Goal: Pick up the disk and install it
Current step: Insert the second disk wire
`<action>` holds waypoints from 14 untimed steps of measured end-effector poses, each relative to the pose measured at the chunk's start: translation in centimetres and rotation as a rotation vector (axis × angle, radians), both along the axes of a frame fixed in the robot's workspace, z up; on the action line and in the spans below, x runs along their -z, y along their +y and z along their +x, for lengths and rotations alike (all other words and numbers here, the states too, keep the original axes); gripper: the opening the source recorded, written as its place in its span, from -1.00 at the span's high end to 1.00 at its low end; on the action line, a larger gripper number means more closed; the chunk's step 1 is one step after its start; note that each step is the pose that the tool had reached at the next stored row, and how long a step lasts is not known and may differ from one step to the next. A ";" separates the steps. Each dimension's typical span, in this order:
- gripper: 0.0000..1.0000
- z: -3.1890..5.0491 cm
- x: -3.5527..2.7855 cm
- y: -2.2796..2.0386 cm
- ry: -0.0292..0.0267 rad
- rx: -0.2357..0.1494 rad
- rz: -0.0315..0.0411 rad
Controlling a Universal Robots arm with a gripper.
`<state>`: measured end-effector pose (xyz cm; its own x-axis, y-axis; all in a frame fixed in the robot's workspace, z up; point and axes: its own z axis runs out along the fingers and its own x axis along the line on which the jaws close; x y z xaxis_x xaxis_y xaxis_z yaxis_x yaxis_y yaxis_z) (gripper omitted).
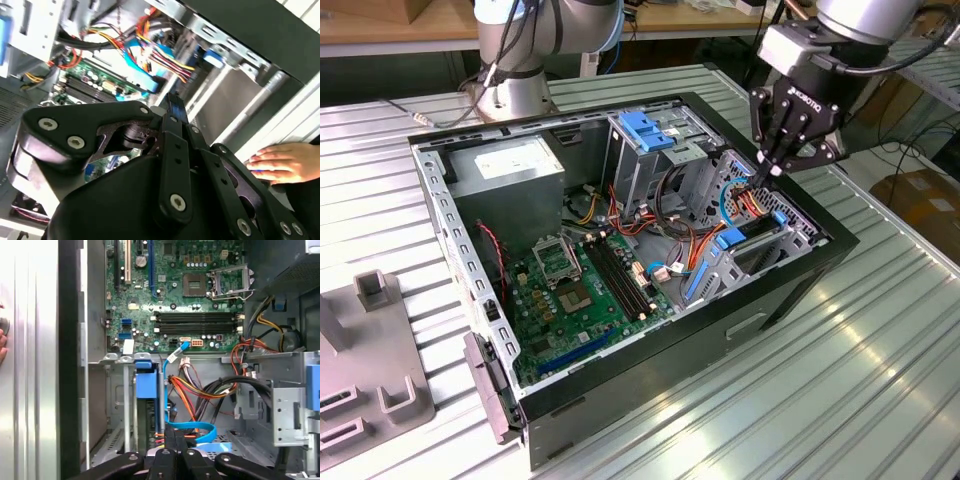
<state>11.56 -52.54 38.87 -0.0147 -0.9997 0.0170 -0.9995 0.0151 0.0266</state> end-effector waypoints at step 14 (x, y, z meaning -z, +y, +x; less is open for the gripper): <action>0.52 0.00 0.02 1.43 0.0002 -0.001 -0.0543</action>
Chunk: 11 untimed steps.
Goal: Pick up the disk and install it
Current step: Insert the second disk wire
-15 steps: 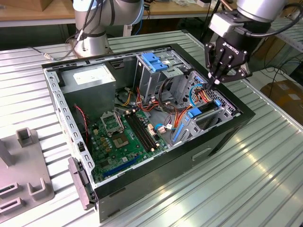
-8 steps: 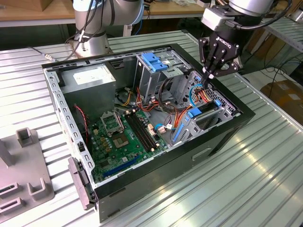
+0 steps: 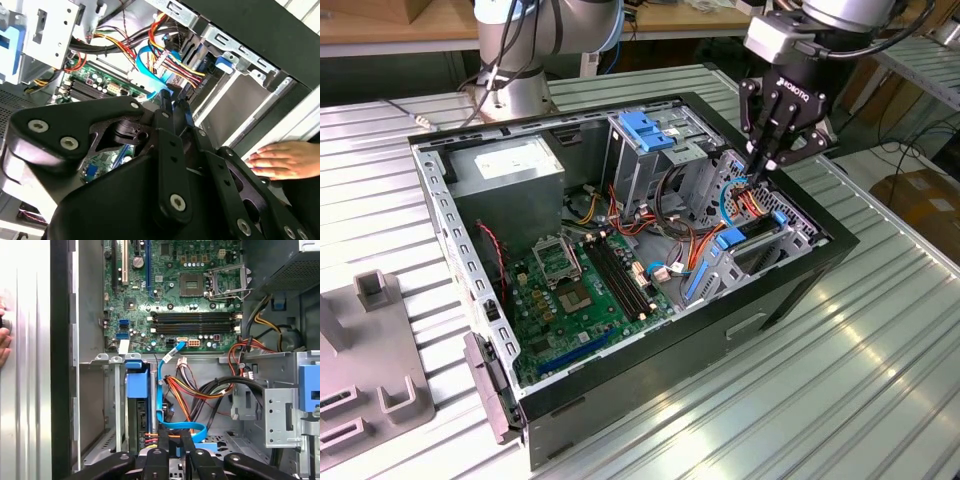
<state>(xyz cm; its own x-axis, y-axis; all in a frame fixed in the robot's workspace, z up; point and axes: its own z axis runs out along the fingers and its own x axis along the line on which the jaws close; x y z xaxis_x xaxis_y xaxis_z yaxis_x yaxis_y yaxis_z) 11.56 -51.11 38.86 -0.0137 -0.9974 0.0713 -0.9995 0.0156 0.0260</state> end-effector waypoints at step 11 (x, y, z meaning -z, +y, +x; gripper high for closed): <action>0.52 0.02 0.67 0.85 0.0000 0.000 -0.0376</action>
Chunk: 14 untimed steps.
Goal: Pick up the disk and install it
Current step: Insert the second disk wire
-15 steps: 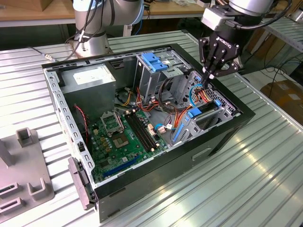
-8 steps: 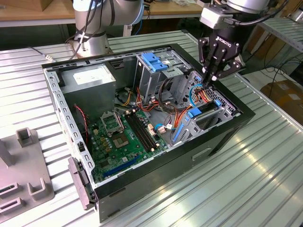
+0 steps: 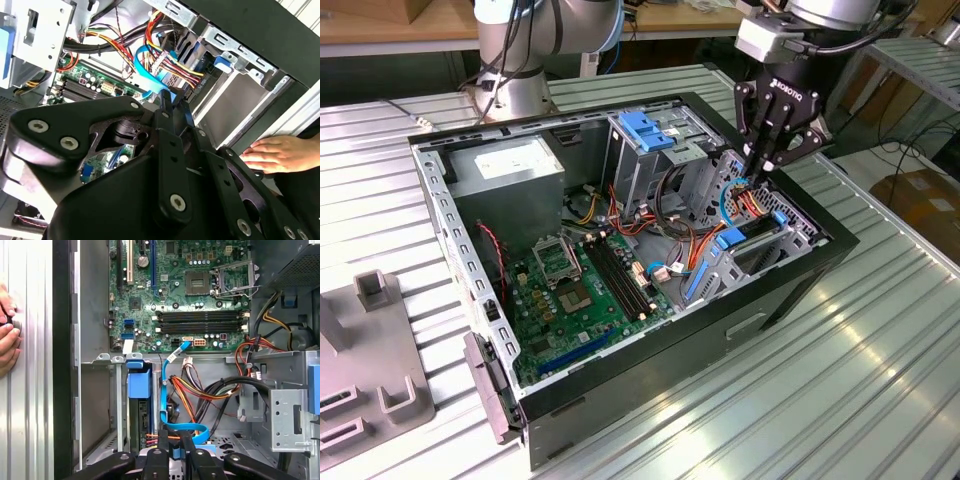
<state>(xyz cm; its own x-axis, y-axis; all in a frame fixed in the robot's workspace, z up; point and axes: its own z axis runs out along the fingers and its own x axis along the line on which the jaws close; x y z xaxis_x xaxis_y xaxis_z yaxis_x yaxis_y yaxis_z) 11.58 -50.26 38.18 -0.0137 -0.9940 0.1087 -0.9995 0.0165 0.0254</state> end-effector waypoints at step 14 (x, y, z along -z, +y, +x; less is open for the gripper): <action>0.69 0.02 0.84 -0.73 -0.0007 -0.001 0.0341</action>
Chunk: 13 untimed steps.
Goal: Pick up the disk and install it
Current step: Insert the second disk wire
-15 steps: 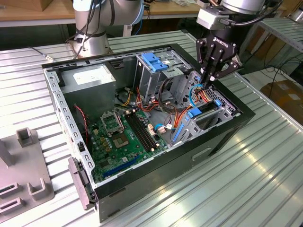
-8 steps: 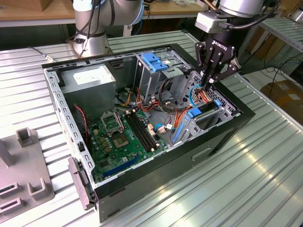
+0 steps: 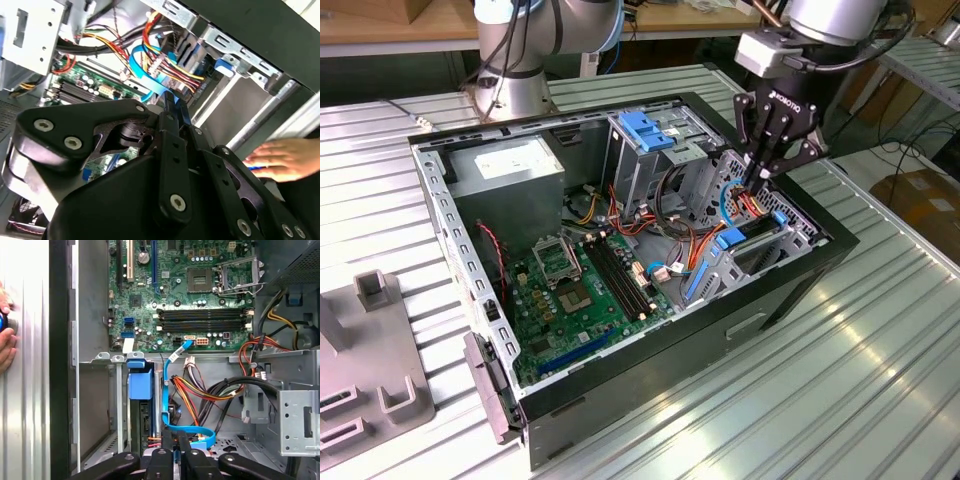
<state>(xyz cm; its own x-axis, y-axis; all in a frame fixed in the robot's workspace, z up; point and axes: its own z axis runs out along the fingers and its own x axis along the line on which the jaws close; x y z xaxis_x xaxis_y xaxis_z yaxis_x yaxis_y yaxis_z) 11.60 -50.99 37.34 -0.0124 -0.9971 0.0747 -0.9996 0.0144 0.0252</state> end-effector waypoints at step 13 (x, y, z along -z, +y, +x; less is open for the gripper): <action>0.69 -0.57 0.50 -3.71 -0.0050 -0.010 0.0309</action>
<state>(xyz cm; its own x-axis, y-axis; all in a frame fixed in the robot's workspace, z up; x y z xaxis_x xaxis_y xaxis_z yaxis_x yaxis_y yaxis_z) 11.03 -54.70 36.84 -0.0026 -0.9990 0.0438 -0.9998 0.0035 0.0205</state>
